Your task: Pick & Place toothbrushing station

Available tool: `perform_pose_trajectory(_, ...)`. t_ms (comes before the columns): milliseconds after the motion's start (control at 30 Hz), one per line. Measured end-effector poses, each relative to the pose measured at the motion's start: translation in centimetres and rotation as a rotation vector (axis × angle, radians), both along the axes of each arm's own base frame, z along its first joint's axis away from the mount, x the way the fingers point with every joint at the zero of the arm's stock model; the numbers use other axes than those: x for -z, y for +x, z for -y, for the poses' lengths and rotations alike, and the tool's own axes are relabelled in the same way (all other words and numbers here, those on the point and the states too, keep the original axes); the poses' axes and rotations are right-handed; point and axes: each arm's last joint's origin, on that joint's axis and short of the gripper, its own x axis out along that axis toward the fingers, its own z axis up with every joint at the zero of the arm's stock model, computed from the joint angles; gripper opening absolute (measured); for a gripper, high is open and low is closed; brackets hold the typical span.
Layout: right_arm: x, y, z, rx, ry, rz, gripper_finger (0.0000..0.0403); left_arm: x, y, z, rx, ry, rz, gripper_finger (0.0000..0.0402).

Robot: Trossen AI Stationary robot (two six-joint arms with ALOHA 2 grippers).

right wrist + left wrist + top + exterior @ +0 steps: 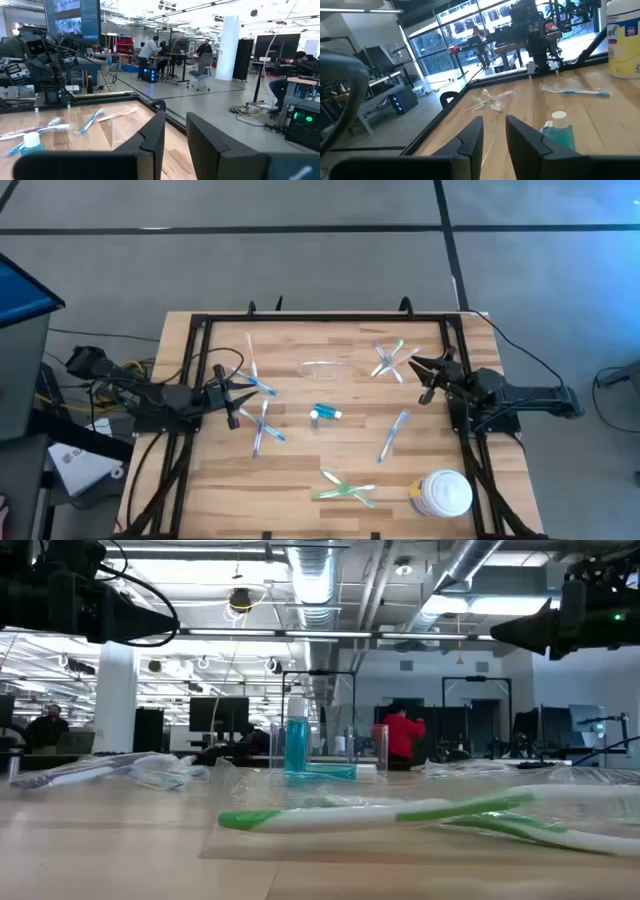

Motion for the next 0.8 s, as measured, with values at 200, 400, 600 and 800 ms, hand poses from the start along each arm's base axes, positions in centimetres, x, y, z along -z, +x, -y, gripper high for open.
perform_pose_trajectory(200,-0.01,0.0,0.0,0.0,0.0,0.0,0.0071,0.0,0.0,0.0,0.0,0.0,0.0,0.0076)
perform_pose_trajectory(400,-0.01,0.0,0.0,0.0,0.0,0.0,0.0071,0.0,0.0,0.0,0.001,-0.017,0.006,0.0076)
perform_pose_trajectory(600,-0.02,-0.01,0.0,0.0,0.0,0.001,0.0071,0.0,0.0,0.0,0.001,-0.019,0.007,0.0076)
perform_pose_trajectory(800,-0.01,-0.01,0.0,0.0,0.0,0.001,0.0071,-0.02,0.0,0.0,0.001,-0.039,0.016,0.0076)
